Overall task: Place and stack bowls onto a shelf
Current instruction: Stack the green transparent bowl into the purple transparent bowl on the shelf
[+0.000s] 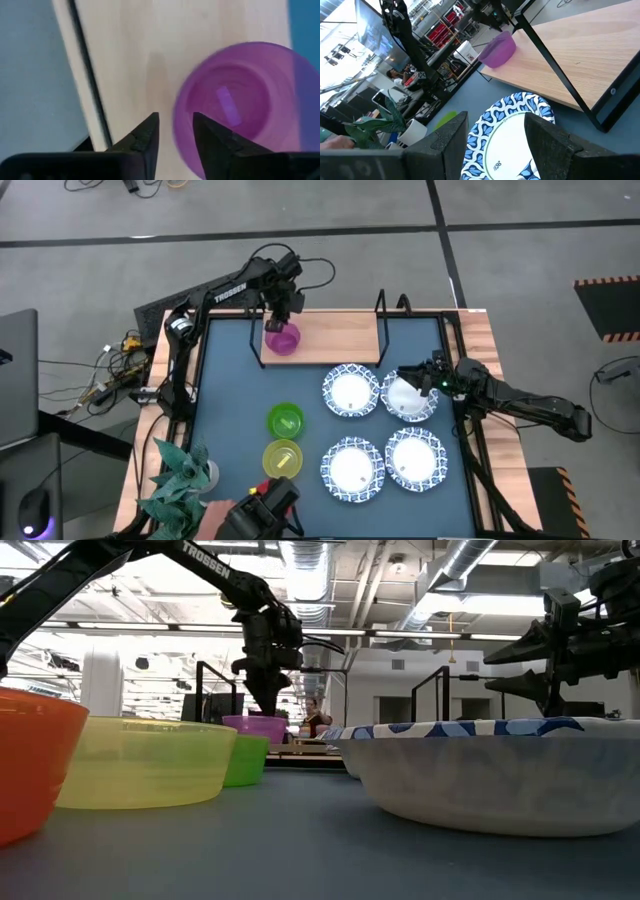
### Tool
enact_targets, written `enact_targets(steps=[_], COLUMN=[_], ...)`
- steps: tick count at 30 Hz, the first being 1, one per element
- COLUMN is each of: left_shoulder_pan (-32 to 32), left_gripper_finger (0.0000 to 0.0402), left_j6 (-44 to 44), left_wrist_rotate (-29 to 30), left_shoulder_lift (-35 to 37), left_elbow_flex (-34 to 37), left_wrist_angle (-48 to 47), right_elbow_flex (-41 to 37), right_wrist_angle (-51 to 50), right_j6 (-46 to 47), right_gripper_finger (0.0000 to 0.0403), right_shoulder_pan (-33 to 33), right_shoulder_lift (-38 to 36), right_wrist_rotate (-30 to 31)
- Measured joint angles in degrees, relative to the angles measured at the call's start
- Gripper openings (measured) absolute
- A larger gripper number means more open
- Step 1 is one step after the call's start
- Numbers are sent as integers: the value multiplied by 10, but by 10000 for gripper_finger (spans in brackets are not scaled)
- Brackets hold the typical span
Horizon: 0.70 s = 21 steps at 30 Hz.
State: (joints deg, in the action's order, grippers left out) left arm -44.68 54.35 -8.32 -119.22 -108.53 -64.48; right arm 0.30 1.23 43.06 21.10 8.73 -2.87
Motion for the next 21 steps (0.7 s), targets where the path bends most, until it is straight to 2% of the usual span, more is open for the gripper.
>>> enact_targets(steps=[5,11,21], left_shoulder_pan=[1,10,56], left_gripper_finger=[121,121,121], left_j6=[-35,-79,-186], left_wrist_rotate=[12,13,13], left_shoulder_lift=[0,0,0], left_elbow_flex=[-16,-72,-194], left_wrist_angle=[13,1,-82], right_elbow_flex=[0,0,0], right_wrist_angle=[0,0,0], right_j6=[0,-1,-2], right_gripper_finger=[220,220,220], right_shoulder_pan=[0,0,0], right_shoulder_lift=[0,0,0], right_wrist_rotate=[0,0,0])
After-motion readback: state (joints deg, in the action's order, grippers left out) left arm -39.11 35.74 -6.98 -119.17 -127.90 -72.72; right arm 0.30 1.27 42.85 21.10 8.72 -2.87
